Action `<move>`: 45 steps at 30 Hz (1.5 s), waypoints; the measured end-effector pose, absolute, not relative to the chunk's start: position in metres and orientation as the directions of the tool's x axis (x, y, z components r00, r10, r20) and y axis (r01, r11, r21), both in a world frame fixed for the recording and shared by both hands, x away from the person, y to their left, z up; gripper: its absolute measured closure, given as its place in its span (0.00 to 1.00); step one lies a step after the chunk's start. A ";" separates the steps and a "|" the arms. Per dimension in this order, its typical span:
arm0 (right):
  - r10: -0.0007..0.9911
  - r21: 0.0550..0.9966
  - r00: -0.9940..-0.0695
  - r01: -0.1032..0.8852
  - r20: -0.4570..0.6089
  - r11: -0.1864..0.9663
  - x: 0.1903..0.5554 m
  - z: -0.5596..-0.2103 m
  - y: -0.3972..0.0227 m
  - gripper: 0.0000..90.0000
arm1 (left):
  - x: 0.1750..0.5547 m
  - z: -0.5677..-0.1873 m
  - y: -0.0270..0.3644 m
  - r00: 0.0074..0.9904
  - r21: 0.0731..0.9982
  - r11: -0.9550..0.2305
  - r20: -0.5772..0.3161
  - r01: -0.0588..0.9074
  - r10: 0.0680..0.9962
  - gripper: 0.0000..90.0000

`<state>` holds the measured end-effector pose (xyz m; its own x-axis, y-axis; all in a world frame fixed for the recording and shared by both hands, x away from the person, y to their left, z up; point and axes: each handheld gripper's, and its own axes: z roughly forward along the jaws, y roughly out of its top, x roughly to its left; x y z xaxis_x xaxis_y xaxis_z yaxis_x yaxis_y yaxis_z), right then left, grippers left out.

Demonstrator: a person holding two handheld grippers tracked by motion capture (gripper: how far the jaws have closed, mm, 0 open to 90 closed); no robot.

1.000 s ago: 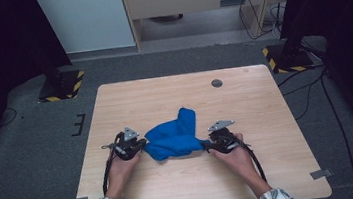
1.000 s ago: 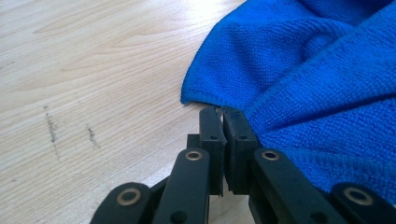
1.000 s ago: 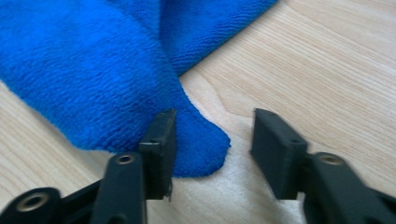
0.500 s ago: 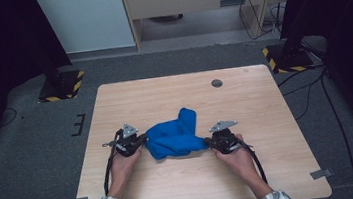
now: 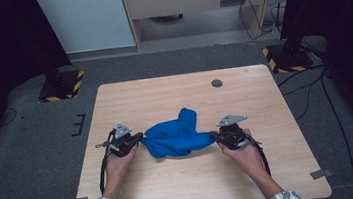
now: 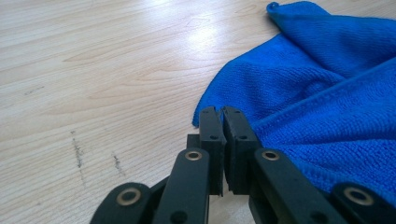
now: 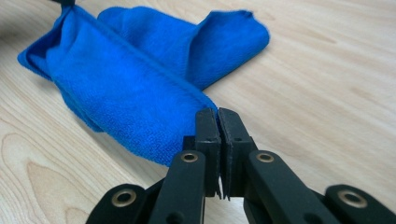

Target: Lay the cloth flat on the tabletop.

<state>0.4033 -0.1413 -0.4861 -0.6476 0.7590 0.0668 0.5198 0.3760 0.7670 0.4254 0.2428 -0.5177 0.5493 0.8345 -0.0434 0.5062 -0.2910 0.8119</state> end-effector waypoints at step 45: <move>0.774 0.770 -0.630 0.524 0.063 0.363 0.412 -0.474 -0.150 0.97 | 0.423 -0.531 0.229 0.560 0.744 -0.273 -0.161 0.609 0.813 0.61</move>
<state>0.4121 -0.1501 -0.4741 -0.6296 0.7743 0.0631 0.5240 0.3633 0.7704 0.4235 0.2290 -0.5308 0.5601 0.8127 -0.1606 0.6094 -0.2729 0.7444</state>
